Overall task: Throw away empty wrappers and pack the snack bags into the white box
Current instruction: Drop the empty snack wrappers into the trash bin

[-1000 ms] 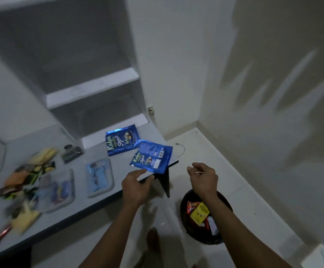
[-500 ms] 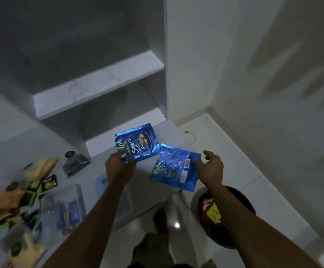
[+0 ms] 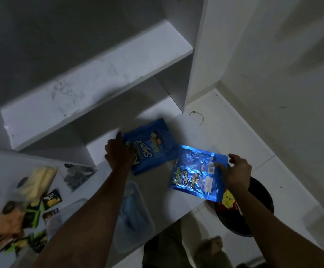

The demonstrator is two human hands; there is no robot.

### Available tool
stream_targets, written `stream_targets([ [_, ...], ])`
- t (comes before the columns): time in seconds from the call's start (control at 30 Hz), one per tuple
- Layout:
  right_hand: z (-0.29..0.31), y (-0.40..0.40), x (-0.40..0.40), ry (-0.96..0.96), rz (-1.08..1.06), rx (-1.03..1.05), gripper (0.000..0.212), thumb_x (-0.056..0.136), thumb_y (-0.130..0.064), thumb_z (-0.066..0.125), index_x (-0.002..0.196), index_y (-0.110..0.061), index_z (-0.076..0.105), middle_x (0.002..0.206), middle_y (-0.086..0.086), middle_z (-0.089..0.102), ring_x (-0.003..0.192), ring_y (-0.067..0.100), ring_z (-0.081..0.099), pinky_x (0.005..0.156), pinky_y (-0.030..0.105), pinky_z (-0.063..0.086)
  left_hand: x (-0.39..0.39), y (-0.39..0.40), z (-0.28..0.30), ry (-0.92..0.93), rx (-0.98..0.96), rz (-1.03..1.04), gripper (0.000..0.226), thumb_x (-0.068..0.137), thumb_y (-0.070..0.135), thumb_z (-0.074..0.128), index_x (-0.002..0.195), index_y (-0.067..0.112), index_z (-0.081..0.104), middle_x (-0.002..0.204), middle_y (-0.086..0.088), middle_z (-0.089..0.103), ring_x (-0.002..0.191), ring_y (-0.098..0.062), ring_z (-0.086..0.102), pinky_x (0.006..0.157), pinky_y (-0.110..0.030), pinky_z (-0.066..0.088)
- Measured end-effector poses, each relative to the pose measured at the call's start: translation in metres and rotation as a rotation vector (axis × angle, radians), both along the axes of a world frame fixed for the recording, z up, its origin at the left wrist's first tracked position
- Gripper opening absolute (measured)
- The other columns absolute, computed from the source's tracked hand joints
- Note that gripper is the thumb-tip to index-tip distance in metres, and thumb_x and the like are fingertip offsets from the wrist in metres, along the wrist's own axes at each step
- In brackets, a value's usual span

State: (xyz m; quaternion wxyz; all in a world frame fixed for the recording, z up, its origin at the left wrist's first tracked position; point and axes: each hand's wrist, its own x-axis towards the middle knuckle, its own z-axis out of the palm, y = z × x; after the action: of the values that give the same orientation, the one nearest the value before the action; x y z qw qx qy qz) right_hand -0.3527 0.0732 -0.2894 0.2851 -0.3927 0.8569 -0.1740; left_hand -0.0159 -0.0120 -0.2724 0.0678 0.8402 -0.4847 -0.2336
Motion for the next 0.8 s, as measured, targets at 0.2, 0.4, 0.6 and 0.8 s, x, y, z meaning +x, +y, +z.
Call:
stream_targets([
  [0.2,-0.008,-0.007,0.001,-0.012,-0.041,0.040,0.065,0.076,-0.033,0.082,0.130,-0.006,0.059,0.118,0.019,0.064,0.114,0.040,0.055,0.093,0.043,0.045,0.010,-0.012,-0.012,-0.051,0.043,-0.044,0.057,0.087,0.040,0.066,0.138,0.025,0.045,0.126,-0.015,0.043,0.119,-0.037,0.040,0.091,-0.050,0.041],
  [0.4,-0.008,-0.010,0.004,-0.086,-0.169,-0.021,0.032,0.073,-0.023,0.083,0.099,-0.018,0.066,0.109,0.012,0.065,0.105,0.032,0.059,0.085,0.039,0.048,0.002,-0.006,-0.010,-0.057,-0.081,-0.008,0.030,0.089,0.029,0.064,0.113,0.010,0.060,0.118,-0.015,0.050,0.113,-0.035,0.046,0.089,-0.046,0.041],
  [0.6,0.015,0.000,-0.001,-0.162,-0.147,-0.094,0.018,0.076,-0.014,0.079,0.091,-0.015,0.070,0.082,0.003,0.066,0.080,0.023,0.063,0.076,0.027,0.044,-0.015,0.010,0.005,0.068,-0.252,0.062,0.027,0.091,0.032,0.063,0.099,0.007,0.066,0.101,-0.017,0.067,0.097,-0.038,0.061,0.081,-0.045,0.049],
  [0.8,0.056,0.028,-0.038,-0.307,-0.133,-0.218,0.011,0.087,-0.022,0.073,0.091,-0.011,0.072,0.084,0.008,0.070,0.078,0.022,0.065,0.069,0.030,0.051,-0.065,0.040,0.047,0.277,-0.454,0.090,0.021,0.086,0.027,0.067,0.086,0.007,0.071,0.080,-0.014,0.072,0.075,-0.031,0.068,0.071,-0.044,0.057],
])
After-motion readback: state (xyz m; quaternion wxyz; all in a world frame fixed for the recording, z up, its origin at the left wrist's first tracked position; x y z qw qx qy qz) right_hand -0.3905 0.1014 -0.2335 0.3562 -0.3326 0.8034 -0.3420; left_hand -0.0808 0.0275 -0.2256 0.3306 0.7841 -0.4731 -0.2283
